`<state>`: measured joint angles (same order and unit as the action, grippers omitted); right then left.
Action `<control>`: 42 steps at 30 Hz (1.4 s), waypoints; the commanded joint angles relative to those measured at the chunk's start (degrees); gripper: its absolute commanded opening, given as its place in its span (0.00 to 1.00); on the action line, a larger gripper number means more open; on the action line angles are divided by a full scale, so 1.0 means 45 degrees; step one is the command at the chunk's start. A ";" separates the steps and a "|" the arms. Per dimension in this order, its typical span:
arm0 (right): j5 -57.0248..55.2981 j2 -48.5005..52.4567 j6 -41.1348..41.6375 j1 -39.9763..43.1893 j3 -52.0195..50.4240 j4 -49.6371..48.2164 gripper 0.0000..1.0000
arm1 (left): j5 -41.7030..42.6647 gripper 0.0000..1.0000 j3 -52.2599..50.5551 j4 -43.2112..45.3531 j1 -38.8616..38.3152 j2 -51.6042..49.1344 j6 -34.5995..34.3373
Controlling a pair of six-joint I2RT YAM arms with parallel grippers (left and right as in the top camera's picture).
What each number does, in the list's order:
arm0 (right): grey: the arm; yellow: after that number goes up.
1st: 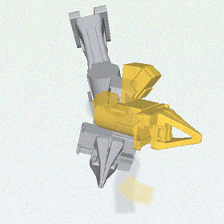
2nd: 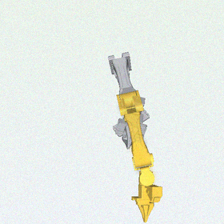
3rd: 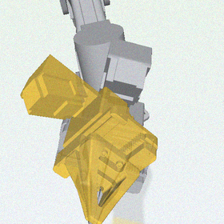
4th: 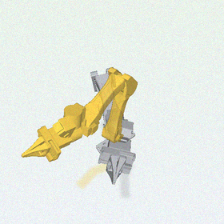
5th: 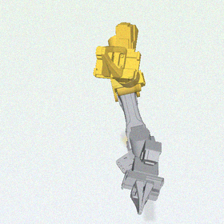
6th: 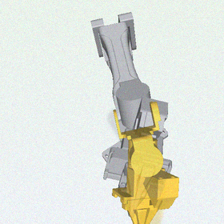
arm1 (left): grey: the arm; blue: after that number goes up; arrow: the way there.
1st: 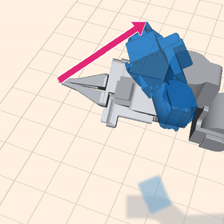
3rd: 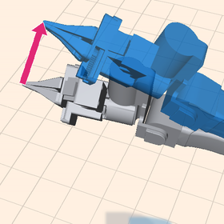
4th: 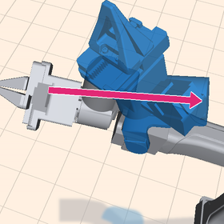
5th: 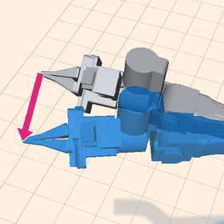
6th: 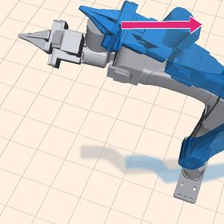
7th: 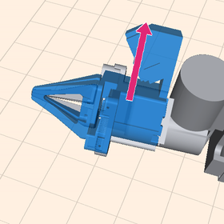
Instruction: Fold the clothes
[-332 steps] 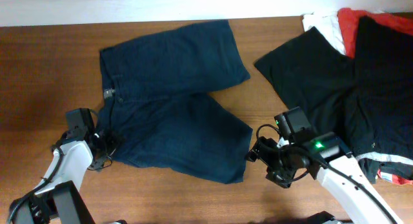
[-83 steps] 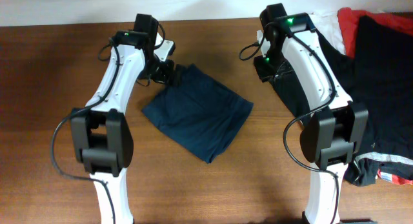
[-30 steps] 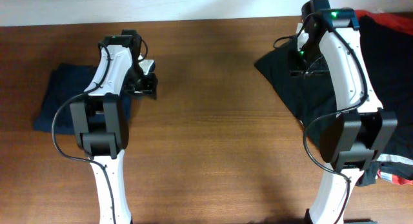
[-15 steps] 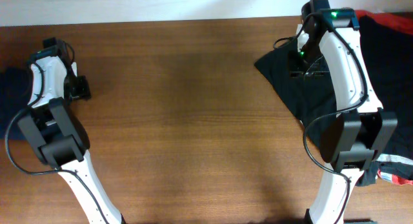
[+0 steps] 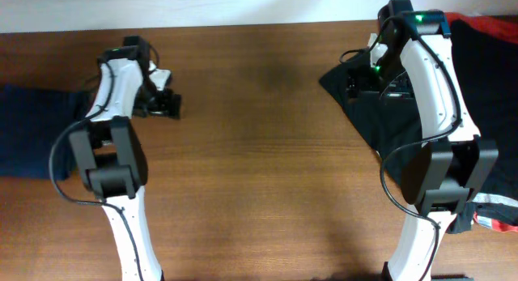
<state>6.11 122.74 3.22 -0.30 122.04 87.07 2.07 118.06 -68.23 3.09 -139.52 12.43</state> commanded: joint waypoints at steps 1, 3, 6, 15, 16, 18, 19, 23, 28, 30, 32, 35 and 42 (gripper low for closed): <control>0.1486 -0.0330 0.0063 -0.0015 0.0228 0.0389 0.99 | 0.0403 0.94 0.0500 -0.1452 -0.1209 0.0078 0.0262; 0.1603 -0.0335 0.0063 -0.0015 0.0228 0.1258 0.99 | 0.0403 0.94 0.1054 -0.2958 -0.1666 0.0078 -0.0408; 0.1608 -0.0379 0.0078 -0.0015 0.0223 0.2288 0.99 | 0.0583 0.93 0.1311 -0.6003 -0.2059 0.0083 -0.2011; 0.0053 -0.4022 0.0248 0.0000 -0.3832 0.2069 0.99 | 0.0243 0.94 -0.2351 -0.6062 -0.3045 0.5323 -0.3109; 0.0063 -0.4784 0.0044 -0.0005 -0.4707 0.1617 0.98 | 0.0248 0.94 -0.3172 -0.5391 -0.3191 0.6543 -0.3113; 0.0078 -0.6309 0.0010 -0.0005 -0.6300 0.0544 0.98 | 0.0248 0.95 -0.4571 -0.3954 -0.3332 0.8621 -0.3113; 0.0078 -0.7329 0.0005 -0.0010 -0.7295 -0.0228 0.99 | 0.0248 0.95 -0.5581 -0.2871 -0.3332 1.0103 -0.3157; 0.0257 -1.1701 -0.0665 -0.0015 -1.1108 -0.3293 0.99 | -0.0418 0.99 -0.9175 0.0053 -0.3327 1.5353 -0.3162; 0.0209 -1.6296 -0.0656 -0.0015 -1.3896 -0.5173 0.99 | -0.2603 0.99 -1.1822 0.1224 -0.3317 2.0614 -0.4051; 0.0204 -1.6888 -0.0656 -0.0015 -1.3916 -0.5042 0.99 | -0.2905 0.99 -1.2143 0.1277 -0.3322 2.1624 -0.4046; 0.0209 -1.7014 -0.0656 -0.0015 -1.3916 -0.5042 0.99 | -0.2900 0.99 -1.2143 0.1248 -0.3322 2.2178 -0.4046; 0.0204 -1.6670 -0.0656 -0.0015 -1.3916 -0.5047 0.99 | -0.2900 0.99 -1.2143 0.1200 -0.3322 2.2275 -0.4046; -0.1651 -1.5577 -0.0661 -0.0015 -1.3916 -0.5056 0.99 | -0.2900 0.99 -1.2143 0.1200 -0.3322 2.2275 -0.4046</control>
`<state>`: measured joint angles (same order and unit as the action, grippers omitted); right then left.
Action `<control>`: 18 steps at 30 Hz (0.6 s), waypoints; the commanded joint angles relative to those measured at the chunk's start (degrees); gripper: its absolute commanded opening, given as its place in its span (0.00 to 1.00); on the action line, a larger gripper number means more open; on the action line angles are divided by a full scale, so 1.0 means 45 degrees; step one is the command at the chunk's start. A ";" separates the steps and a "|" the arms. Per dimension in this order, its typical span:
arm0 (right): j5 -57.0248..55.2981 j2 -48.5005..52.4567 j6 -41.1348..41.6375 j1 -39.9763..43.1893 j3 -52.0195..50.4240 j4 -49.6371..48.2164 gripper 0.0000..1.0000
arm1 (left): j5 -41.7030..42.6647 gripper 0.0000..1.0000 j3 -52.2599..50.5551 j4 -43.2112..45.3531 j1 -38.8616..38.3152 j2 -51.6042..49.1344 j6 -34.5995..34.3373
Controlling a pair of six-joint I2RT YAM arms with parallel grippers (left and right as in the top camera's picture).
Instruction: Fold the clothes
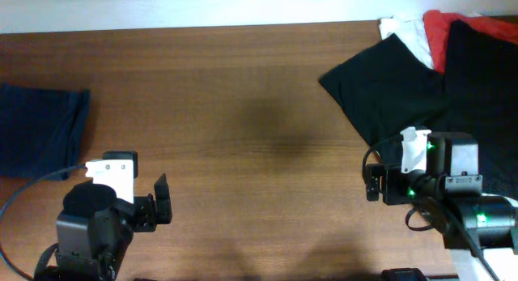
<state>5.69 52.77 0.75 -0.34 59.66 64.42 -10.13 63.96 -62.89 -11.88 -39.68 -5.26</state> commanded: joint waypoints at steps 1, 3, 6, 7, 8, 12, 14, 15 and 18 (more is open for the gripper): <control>-0.1617 -0.0175 -0.0112 -0.0005 -0.0053 -0.0029 0.99 | -0.0189 0.99 -0.0121 0.0015 0.0005 0.0087 -0.0117; -0.1700 -0.1175 -0.0107 -0.0005 -0.0053 -0.0034 0.99 | -0.0189 0.99 -0.0121 0.0015 0.0005 0.0087 -0.0117; -0.1273 -0.2846 -0.0107 -0.0015 -0.0058 -0.0034 0.99 | -0.0189 0.99 -0.0121 0.0015 0.0005 0.0087 -0.0117; -0.1273 -0.3677 -0.0107 -0.0175 -0.0102 -0.0165 0.99 | -0.0189 0.99 -0.0121 0.0015 0.0005 0.0087 -0.0117; -0.1389 -0.4877 -0.0112 -0.0690 -0.0432 -0.0738 0.99 | -0.0189 0.99 -0.0121 0.0015 0.0005 0.0087 -0.0117; -0.1413 -0.7864 -0.0112 -0.1462 -0.3167 -0.3682 0.99 | -0.0185 0.99 -0.0121 0.0015 0.0005 0.0087 -0.0117; -0.1379 -0.9122 -0.0117 -0.1481 -0.5406 -0.5727 0.99 | -0.0185 0.99 -0.0121 0.0015 0.0005 0.0087 -0.0117; -0.1384 -0.9641 -0.0117 -0.1481 -0.6509 -0.6819 0.99 | -0.0189 0.99 -0.0121 0.0015 0.0005 0.0087 -0.0117; -0.1375 -1.0783 -0.0117 -0.1457 -0.9117 -0.9884 0.99 | -0.0185 0.99 -0.0121 0.0015 0.0005 0.0087 -0.0117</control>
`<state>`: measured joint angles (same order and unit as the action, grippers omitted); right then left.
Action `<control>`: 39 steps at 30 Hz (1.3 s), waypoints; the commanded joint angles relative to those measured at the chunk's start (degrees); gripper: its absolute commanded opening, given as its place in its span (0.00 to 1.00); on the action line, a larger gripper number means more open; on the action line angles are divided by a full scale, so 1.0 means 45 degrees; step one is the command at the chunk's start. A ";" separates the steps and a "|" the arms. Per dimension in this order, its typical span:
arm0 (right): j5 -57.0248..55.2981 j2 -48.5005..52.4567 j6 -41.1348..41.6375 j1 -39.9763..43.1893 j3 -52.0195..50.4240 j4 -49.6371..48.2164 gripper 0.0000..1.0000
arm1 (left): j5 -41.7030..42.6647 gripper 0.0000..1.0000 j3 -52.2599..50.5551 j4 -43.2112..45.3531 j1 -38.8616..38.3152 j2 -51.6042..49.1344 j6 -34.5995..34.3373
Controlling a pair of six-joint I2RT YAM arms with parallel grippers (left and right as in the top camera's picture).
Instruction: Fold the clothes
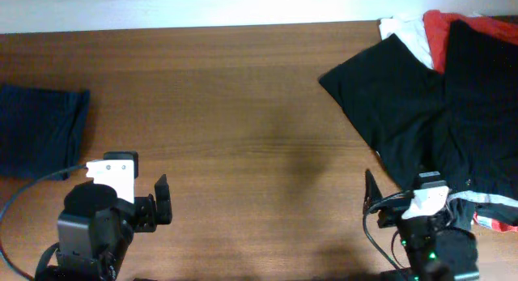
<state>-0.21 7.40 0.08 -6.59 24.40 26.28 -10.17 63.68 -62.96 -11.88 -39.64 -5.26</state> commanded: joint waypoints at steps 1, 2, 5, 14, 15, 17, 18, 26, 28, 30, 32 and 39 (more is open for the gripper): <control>0.0039 -0.1107 0.0034 0.0039 -0.2186 -0.2497 0.99 | -0.0175 0.99 -0.0058 0.0029 0.0005 0.0078 -0.0117; 0.0083 -0.1345 0.0029 0.0107 -0.2618 -0.3007 0.99 | -0.0175 0.99 -0.0058 0.0029 0.0005 0.0078 -0.0117; 0.0146 -0.1603 -0.0209 0.0568 -0.3774 -0.4235 0.99 | -0.0180 0.99 -0.0058 0.0029 0.0005 0.0078 -0.0117; 0.0452 -0.1603 -0.1263 0.0733 -0.5353 -0.6411 0.99 | -0.0180 0.99 -0.0058 0.0029 0.0005 0.0078 -0.0117; 0.0578 -0.1603 -0.1263 0.0729 -0.5353 -0.6271 0.99 | -0.0175 0.99 -0.0058 0.0029 0.0005 0.0078 -0.0117; 0.0903 -0.1603 -0.1258 0.0733 -0.5353 -0.4852 0.99 | -0.0175 0.99 -0.0058 0.0029 0.0005 0.0078 -0.0117; 0.0811 -0.1603 -0.1268 0.0733 -0.5353 -0.4867 0.99 | -0.0180 0.99 -0.0058 0.0029 0.0005 0.0078 -0.0117; 0.0471 -0.1603 -0.1258 0.0733 -0.5353 -0.4852 0.99 | -0.0180 0.99 -0.0058 0.0029 0.0005 0.0078 -0.0117; 0.0466 -0.1603 -0.1258 0.0733 -0.5353 -0.4852 0.99 | -0.0175 0.99 -0.0058 0.0029 0.0005 0.0078 -0.0117; 0.0466 -0.1598 -0.1258 0.0729 -0.5353 -0.4852 0.99 | -0.0180 0.99 -0.0058 0.0029 0.0005 0.0078 -0.0117; 0.0471 -0.1598 -0.1258 0.0733 -0.5353 -0.4852 0.99 | -0.0180 0.99 -0.0058 0.0029 0.0005 0.0078 -0.0117; 0.0466 -0.1603 -0.1258 0.0729 -0.5353 -0.4852 0.99 | -0.0180 0.99 -0.0063 0.0024 0.0005 0.0078 -0.0117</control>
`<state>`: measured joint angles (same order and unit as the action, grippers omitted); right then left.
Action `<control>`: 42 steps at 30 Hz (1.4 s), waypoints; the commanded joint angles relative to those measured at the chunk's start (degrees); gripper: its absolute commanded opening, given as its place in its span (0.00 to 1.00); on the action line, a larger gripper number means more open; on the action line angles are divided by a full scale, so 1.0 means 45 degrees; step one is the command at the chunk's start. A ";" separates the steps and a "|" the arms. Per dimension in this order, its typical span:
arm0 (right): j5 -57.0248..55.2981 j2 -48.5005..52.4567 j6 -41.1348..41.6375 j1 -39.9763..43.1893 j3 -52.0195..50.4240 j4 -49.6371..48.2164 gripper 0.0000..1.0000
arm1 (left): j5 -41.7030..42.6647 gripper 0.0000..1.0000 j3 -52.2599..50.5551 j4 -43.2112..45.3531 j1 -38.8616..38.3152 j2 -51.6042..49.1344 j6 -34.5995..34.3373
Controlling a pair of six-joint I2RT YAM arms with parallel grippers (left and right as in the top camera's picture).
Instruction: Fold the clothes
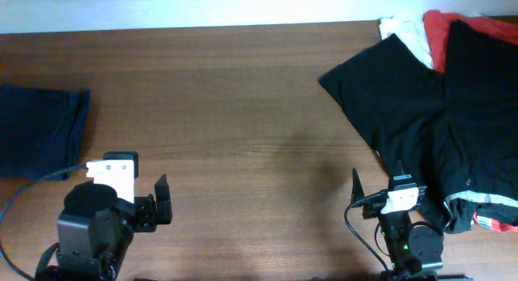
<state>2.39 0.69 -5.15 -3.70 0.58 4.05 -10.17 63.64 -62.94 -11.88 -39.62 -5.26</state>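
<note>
A navy garment lies folded at the table's left edge. A black garment is spread flat at the back right, its corner pointing left. Behind and beside it lie a white piece, a red piece and more black cloth. My left gripper sits pulled back near the front left, open and holding nothing, well away from the navy garment. My right gripper is pulled back at the front right, just off the black cloth's near edge, and its jaws are too foreshortened to read.
The wooden table stretches between the two arms. A black garment with a white and red stripe lies at the front right, close to the right arm's base. A cable loops from the left arm.
The right arm has shifted a little to the left along the front edge, its gripper now further from the striped garment. The left arm and all the clothes are unchanged.
At first the left arm reached out beside the navy garment and the right arm reached over the black garment at the back right. Then both were pulled back to the front edge, holding nothing. The right arm folded in lower after that and has now shifted left.
</note>
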 commanded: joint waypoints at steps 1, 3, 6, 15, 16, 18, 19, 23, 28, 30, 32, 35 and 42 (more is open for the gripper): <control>-0.0107 -0.0112 -0.0097 0.0087 -0.0058 0.0087 0.99 | -0.0180 0.99 -0.0053 -0.0005 0.0005 0.0097 -0.0117; -0.0107 -0.0112 -0.0097 0.0087 -0.0058 0.0087 0.99 | -0.0461 0.99 -0.0092 -0.0253 0.0010 0.0287 0.0053; -0.0107 -0.0107 -0.0097 0.0087 -0.0058 0.0083 0.99 | -0.0452 0.99 -0.2205 0.1263 0.0578 0.1564 0.0175; -0.0112 -0.0112 -0.0097 0.0087 -0.0058 0.0083 0.99 | 0.1409 0.99 -1.3804 1.4061 0.1987 0.8315 0.0243; -0.0112 -0.0112 -0.0097 0.0092 -0.0058 0.0087 0.99 | 0.1511 0.99 -1.4037 1.4086 0.1982 0.8612 0.0554; -0.0107 -0.0112 -0.0097 0.0092 -0.0058 0.0087 0.99 | 0.1807 0.99 -1.4027 1.3410 0.1977 0.8748 0.1073; -0.0107 -0.0107 -0.0097 0.0092 -0.0058 0.0087 0.99 | 0.2069 0.99 -1.4022 1.2905 0.1972 0.8748 0.1078; -0.0107 -0.0112 -0.0097 0.0092 -0.0058 0.0087 0.99 | 0.2414 0.99 -1.4022 1.2930 0.1977 0.8748 0.1078; -0.0112 -0.0107 -0.0097 0.0087 -0.0058 0.0083 0.99 | 0.2409 0.99 -1.4022 1.2930 0.1977 0.8738 0.1078; -0.0112 -0.0107 -0.0097 0.0092 -0.0058 0.0083 0.99 | 0.2414 0.99 -1.4022 1.2930 0.1977 0.8738 0.1078; -0.0107 -0.0107 -0.0097 0.0092 -0.0058 0.0083 0.99 | 0.2414 0.99 -1.4022 1.2930 0.1977 0.8738 0.1078; -0.0112 -0.0107 -0.0097 0.0087 -0.0058 0.0083 0.99 | 0.2409 0.99 -1.4022 1.2930 0.1977 0.8738 0.1078; -0.0107 -0.0107 -0.0097 0.0092 -0.0058 0.0083 0.99 | 0.2409 0.99 -1.4022 1.2930 0.1977 0.8738 0.1078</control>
<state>2.17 0.62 -5.21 -3.66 0.60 4.08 -0.38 0.84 -4.69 -3.25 -0.80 -1.30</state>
